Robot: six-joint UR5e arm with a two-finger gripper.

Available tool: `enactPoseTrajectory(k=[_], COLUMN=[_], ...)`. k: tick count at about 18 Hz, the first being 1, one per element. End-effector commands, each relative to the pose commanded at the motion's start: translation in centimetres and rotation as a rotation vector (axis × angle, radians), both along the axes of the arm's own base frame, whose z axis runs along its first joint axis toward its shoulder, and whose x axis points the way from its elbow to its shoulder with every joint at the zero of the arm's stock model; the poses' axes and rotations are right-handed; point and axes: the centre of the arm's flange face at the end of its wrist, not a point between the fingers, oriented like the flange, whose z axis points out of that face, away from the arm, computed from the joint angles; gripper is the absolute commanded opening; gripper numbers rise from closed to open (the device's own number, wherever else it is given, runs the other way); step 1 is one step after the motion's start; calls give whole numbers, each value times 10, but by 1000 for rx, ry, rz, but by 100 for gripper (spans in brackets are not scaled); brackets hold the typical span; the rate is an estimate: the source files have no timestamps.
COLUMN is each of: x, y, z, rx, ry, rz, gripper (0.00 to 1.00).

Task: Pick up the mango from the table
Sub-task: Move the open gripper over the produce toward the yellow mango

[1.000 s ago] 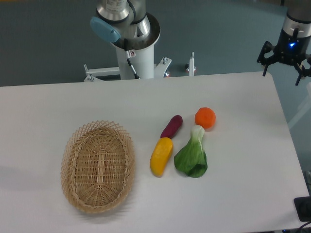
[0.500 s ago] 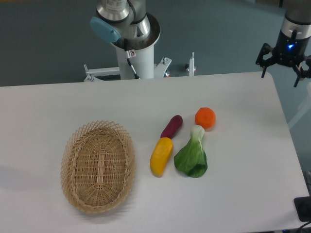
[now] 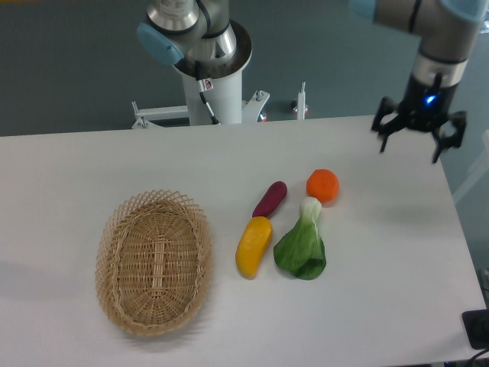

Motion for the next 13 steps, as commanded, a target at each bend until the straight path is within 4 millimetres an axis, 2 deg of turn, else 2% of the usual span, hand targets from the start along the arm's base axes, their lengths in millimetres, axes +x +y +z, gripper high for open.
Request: enactPoseTrajectory(k=[2,5,7,8,10,13], x=[21,47,62,74,86,103], y=[25,57,66,67,67,82], z=[-22,-36,-53,-72,-91,-111], rx=[-10,-13,-6,-11,-20,-53], ry=[-58,-81,-63,-54,-29,-48], rz=[20,18,-5,-21,-32,-70], gripper=[100,100,100,100,100,100])
